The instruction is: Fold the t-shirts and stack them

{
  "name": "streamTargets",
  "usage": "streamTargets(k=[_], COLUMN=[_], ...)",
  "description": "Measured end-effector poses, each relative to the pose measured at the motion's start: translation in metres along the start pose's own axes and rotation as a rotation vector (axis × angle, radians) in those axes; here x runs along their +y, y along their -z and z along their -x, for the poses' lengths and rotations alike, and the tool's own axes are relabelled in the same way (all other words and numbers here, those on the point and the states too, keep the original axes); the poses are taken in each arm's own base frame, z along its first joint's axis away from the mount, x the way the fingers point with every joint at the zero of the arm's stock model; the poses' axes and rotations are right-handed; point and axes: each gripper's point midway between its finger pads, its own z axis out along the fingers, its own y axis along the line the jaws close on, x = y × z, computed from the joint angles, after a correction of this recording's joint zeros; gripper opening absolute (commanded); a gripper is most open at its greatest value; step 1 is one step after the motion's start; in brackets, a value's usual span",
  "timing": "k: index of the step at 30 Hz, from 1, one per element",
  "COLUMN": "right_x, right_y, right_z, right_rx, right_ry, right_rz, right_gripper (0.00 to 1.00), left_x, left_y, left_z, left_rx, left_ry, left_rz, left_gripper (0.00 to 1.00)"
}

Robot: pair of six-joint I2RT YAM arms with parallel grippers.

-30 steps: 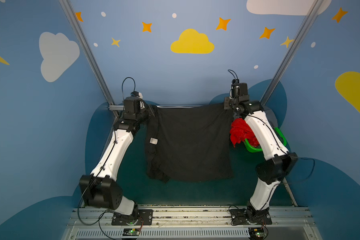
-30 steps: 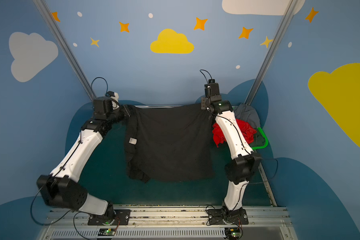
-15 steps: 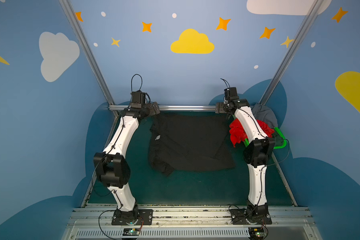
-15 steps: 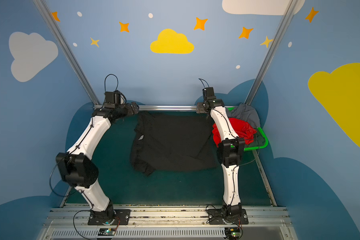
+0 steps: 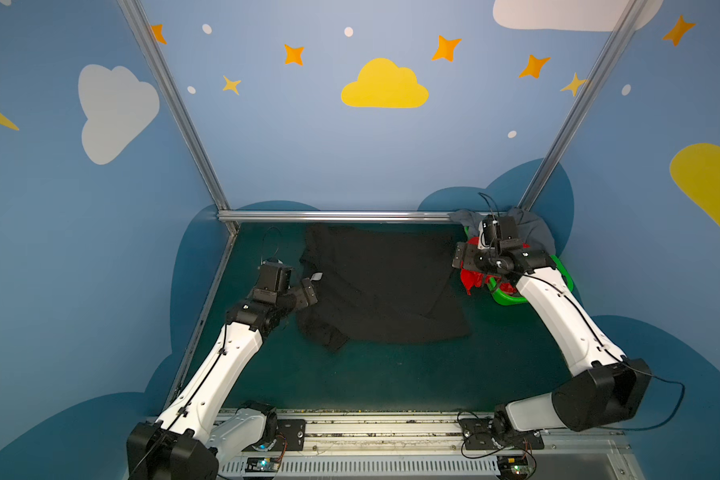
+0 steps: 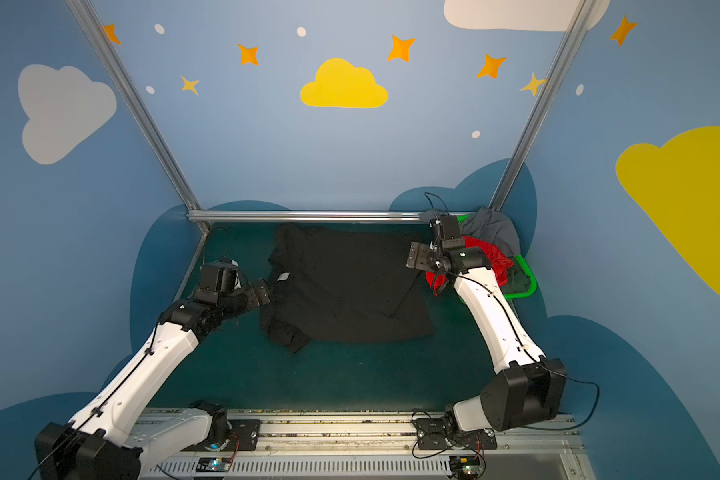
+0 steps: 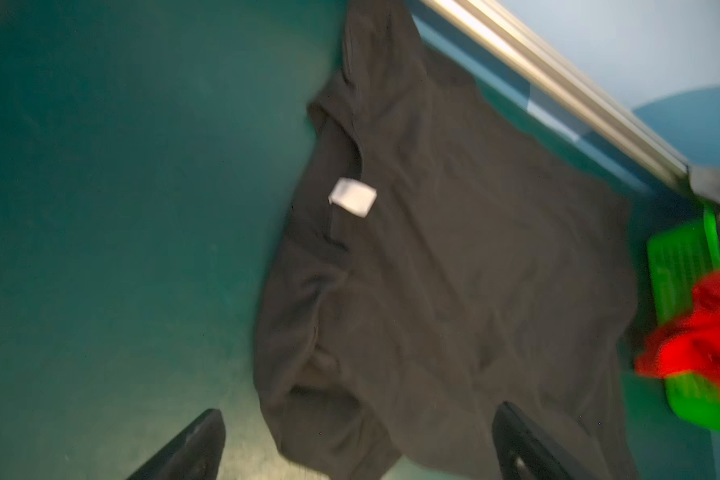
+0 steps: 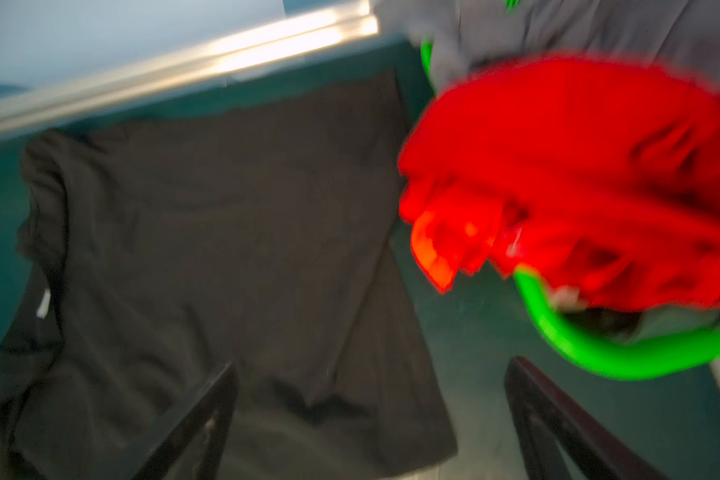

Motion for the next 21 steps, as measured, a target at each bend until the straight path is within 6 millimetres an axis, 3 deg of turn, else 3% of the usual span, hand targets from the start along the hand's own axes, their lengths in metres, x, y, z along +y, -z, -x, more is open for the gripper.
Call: streamTargets(k=[2, 6, 8, 11, 21], right_x=[-0.006, -0.011, -0.010, -0.006, 0.001], right_y=[-0.005, -0.004, -0.002, -0.001, -0.013], right_z=[-0.035, -0.075, -0.084, -0.089, -0.111], right_rx=[0.066, 0.130, 0.137, 0.142, 0.205], right_ry=[-0.023, -0.063, -0.080, -0.100, -0.150], right_rz=[0.015, 0.049, 0.071, 0.104, 0.161], right_gripper=[0.98, 0.98, 0.98, 0.98, 0.98], left_x=[0.000, 0.009, 0.016, 0.019, 0.008], left_y=[0.000, -0.012, -0.020, -0.026, -0.055], left_z=[-0.022, -0.070, -0.093, -0.112, -0.136], left_rx=[0.035, 0.140, 0.203, 0.251, 0.337], left_ry=[-0.003, -0.006, -0.004, 0.002, 0.043], left_rz=[-0.023, -0.040, -0.031, -0.040, -0.071], left_gripper=[0.86, 0.70, 0.67, 0.66, 0.60])
